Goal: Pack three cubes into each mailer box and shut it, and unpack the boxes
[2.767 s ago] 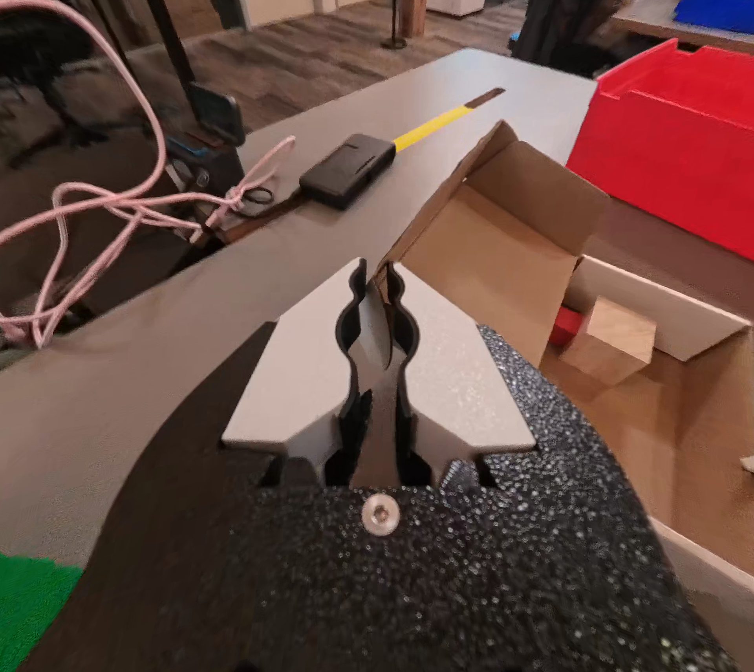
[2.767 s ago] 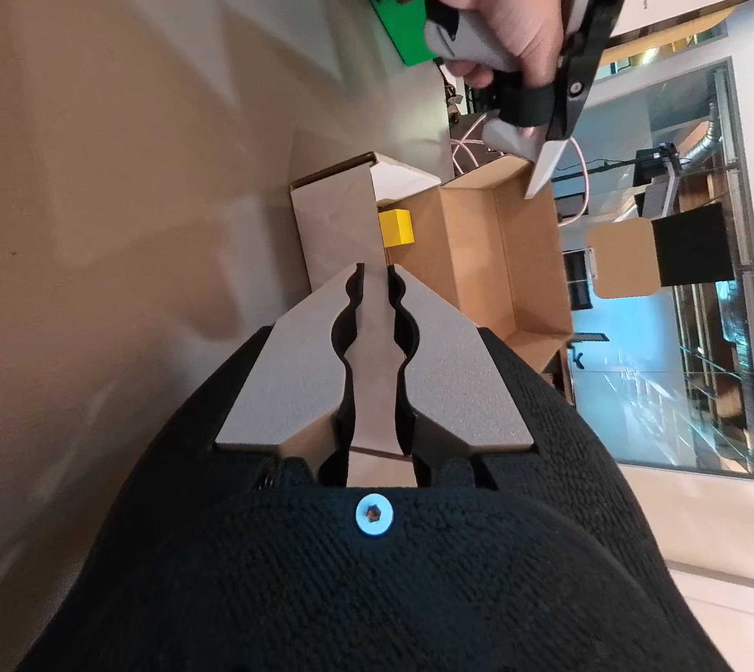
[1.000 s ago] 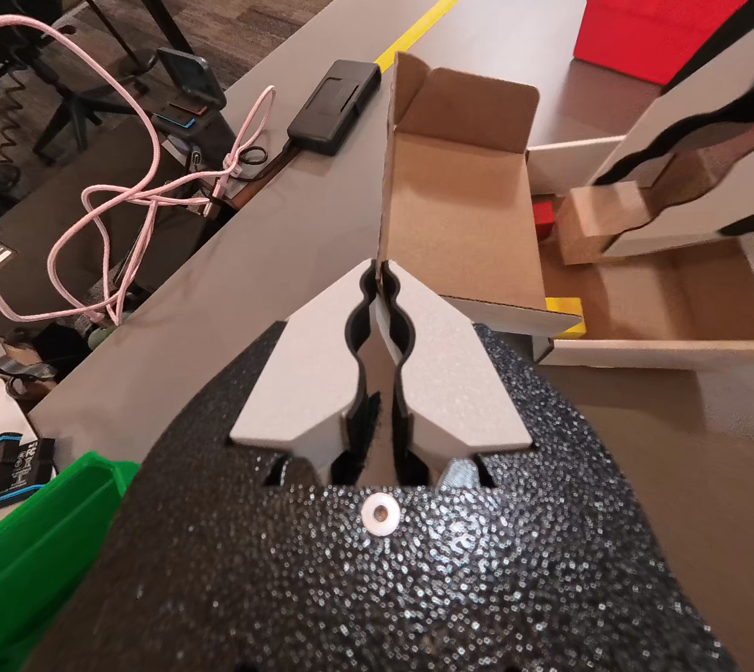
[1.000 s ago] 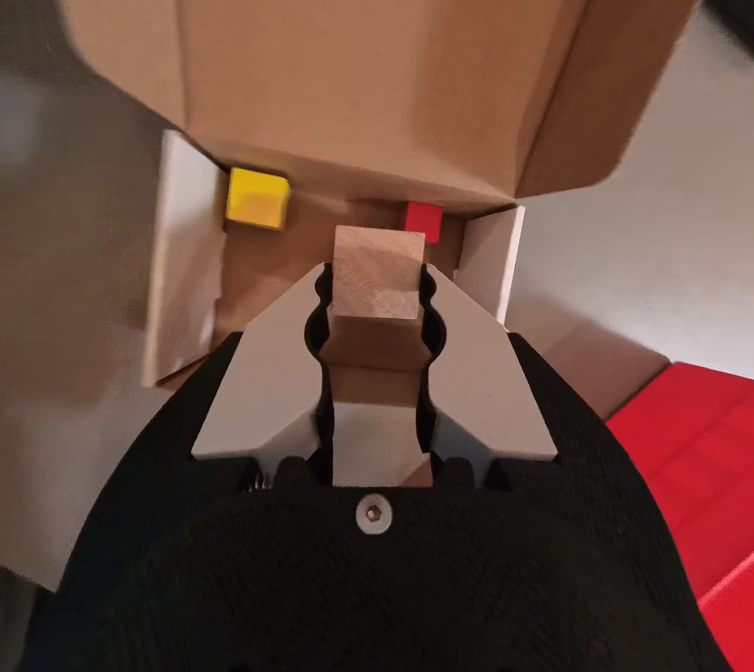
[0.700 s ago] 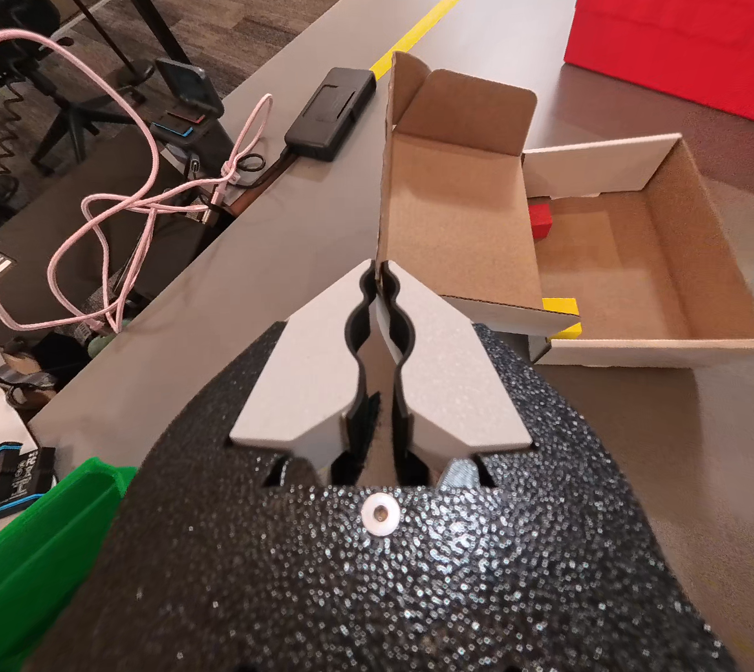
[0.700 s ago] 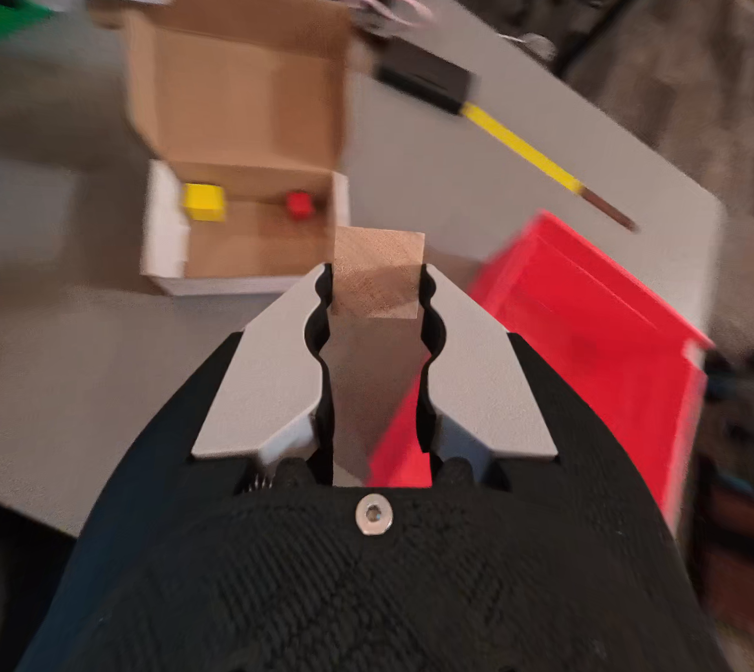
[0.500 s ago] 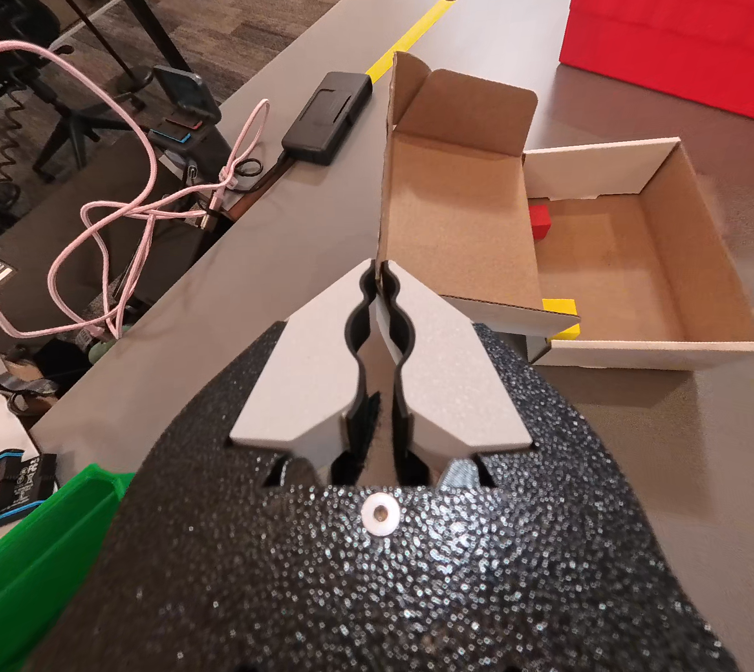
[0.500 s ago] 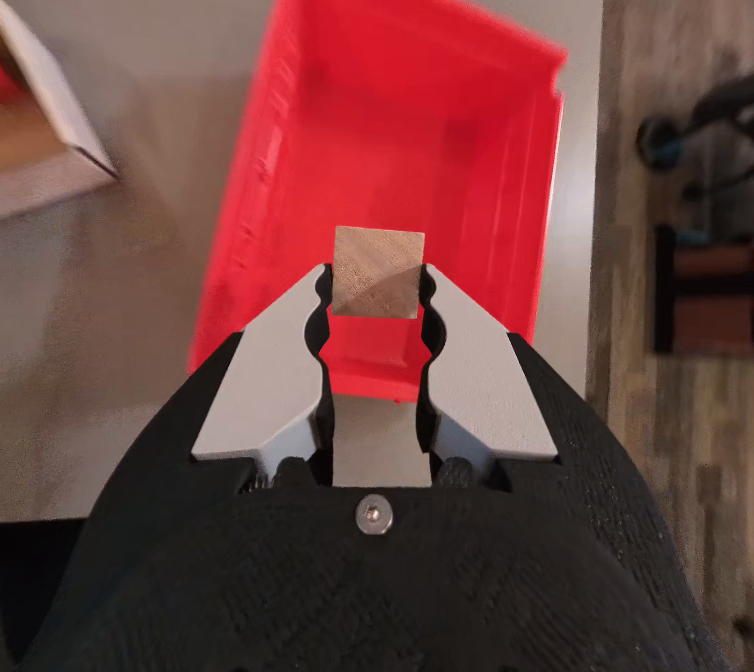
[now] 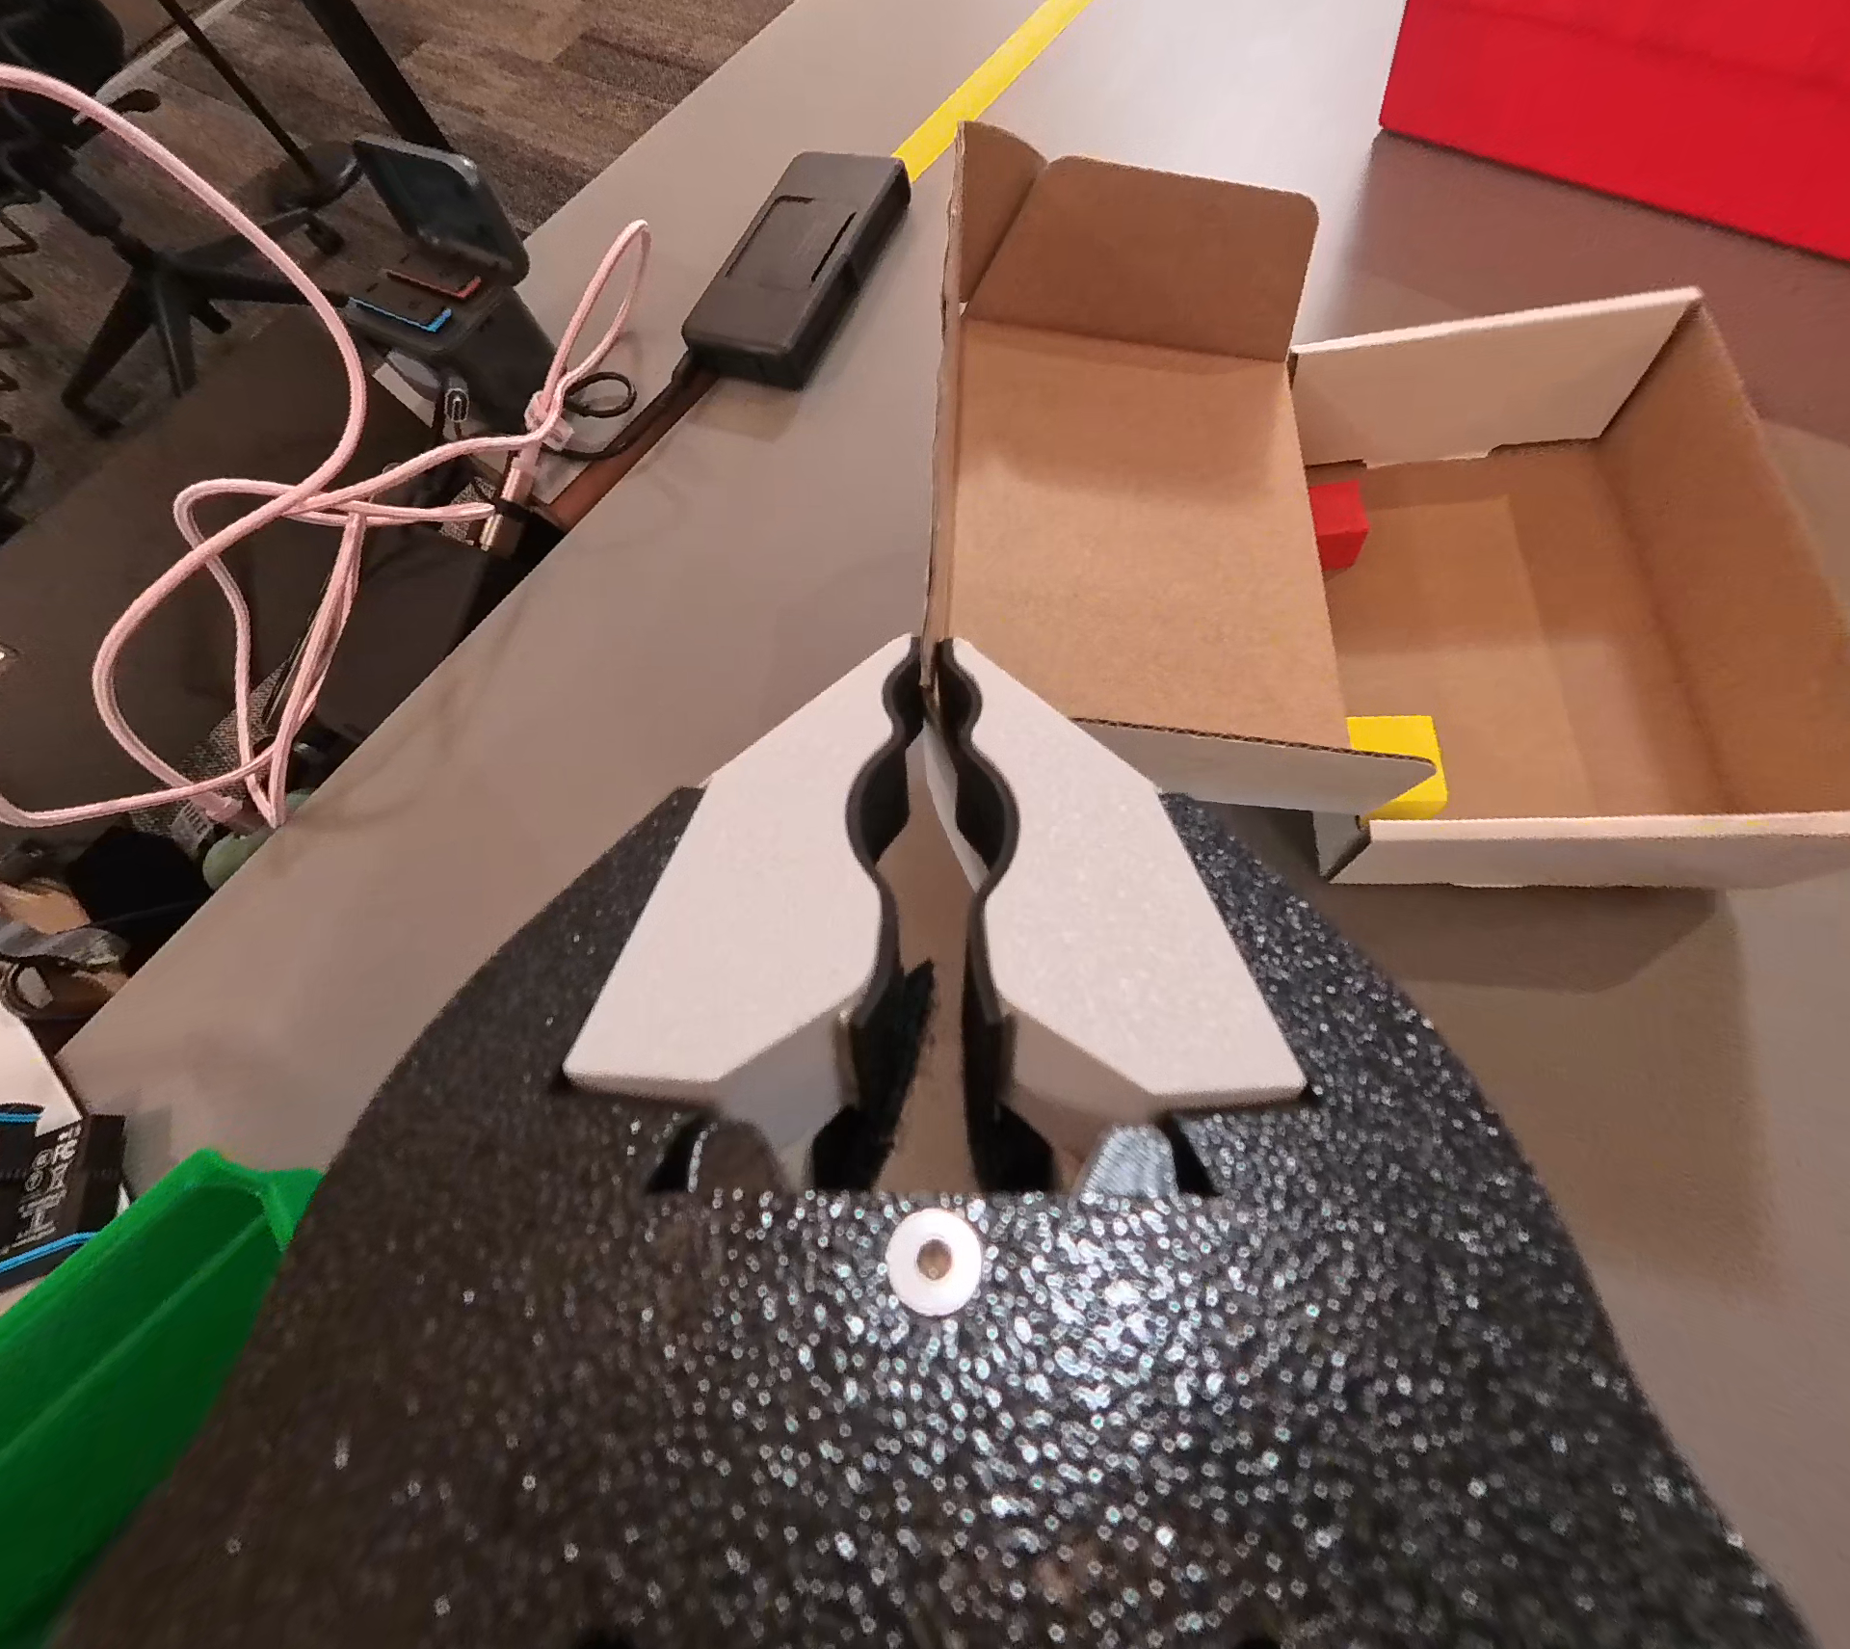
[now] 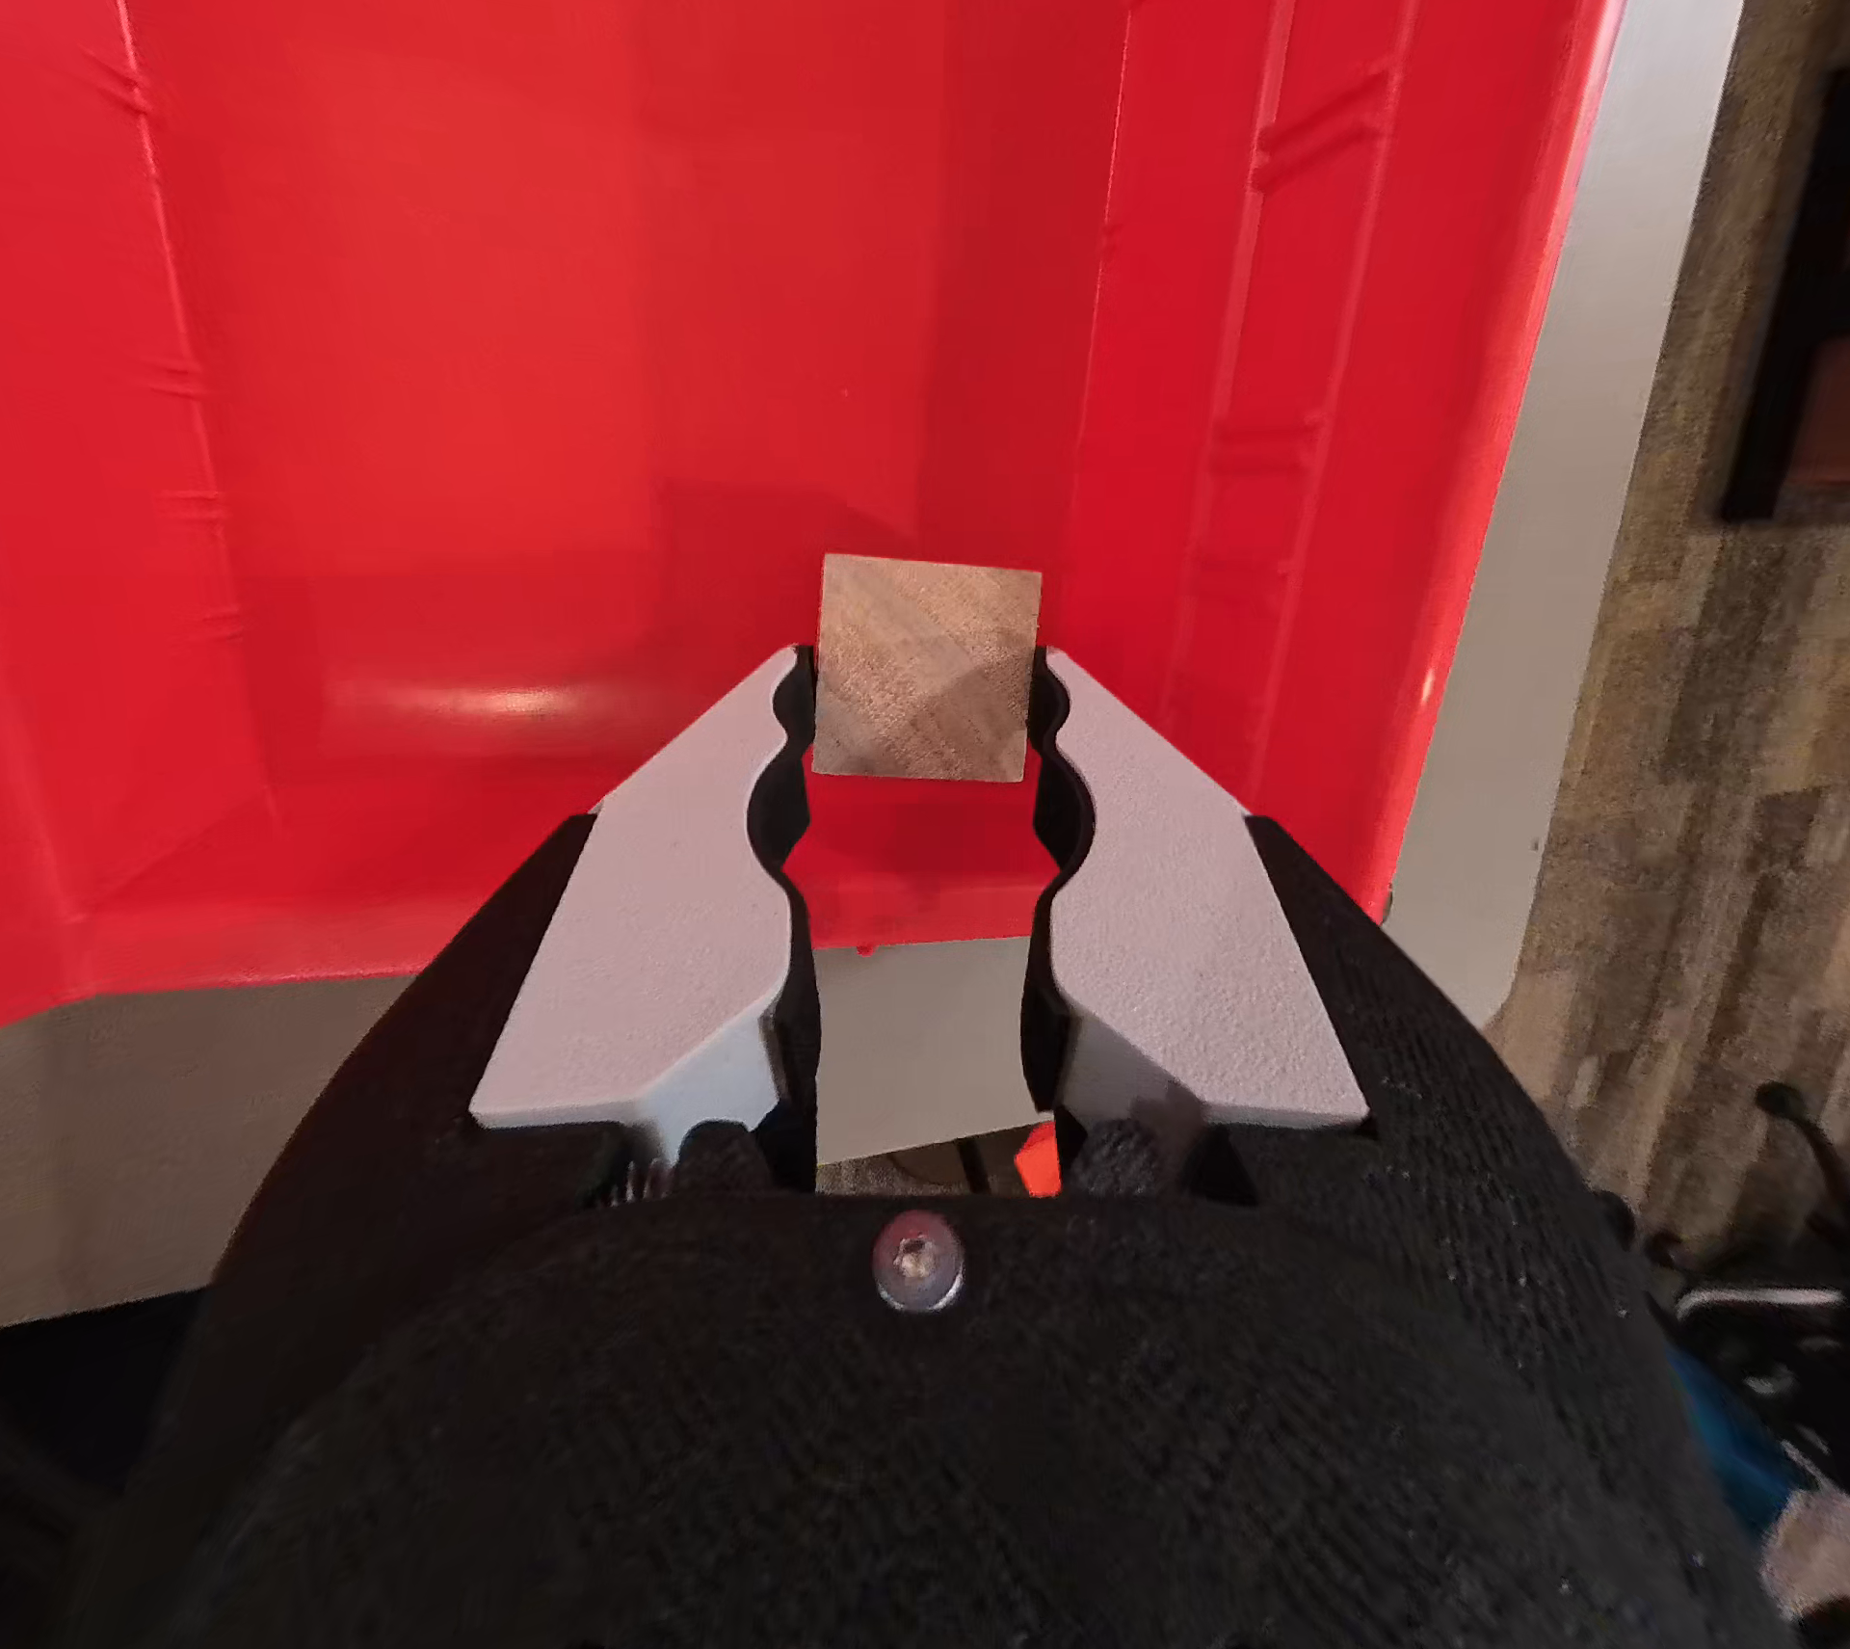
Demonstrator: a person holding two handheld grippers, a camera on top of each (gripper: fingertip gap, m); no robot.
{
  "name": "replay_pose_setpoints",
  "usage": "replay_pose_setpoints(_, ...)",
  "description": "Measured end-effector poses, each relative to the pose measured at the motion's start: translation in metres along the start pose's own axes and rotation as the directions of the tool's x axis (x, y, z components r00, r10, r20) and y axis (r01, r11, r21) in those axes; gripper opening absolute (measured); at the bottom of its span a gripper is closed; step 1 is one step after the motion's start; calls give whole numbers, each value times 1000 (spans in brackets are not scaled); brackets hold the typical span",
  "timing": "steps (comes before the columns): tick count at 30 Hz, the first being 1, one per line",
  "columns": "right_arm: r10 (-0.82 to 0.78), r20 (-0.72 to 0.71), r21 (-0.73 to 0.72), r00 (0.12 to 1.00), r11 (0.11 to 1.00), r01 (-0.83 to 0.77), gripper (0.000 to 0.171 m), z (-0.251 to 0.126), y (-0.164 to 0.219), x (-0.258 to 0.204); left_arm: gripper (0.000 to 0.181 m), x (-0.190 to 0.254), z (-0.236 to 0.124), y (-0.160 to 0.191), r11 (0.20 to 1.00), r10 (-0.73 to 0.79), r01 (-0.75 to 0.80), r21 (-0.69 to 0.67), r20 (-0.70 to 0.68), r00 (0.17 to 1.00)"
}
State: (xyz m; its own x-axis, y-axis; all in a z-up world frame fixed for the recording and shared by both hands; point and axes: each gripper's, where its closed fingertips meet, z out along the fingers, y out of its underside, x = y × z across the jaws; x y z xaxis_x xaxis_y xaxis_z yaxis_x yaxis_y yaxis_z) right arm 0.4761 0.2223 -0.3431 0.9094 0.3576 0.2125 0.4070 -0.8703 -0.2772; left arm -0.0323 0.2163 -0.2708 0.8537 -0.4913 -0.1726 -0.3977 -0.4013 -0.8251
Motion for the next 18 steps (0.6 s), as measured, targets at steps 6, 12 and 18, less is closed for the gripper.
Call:
replay_pose_setpoints(6,48,27,-8,998,999,-47,42,8,6,-1,0,1,1,1,1000,8,-8,-10,-5,1000)
replay_pose_setpoints(12,73,-106,149,992,987,-57,85,-38,-10,3,0,2,1,0,1000,17,-17,-9,-1,1000)
replay_pose_setpoints(18,-251,23,497,968,843,207,70,-117,-70,-117,0,4,2,-2,999,38,-38,-8,5,999)
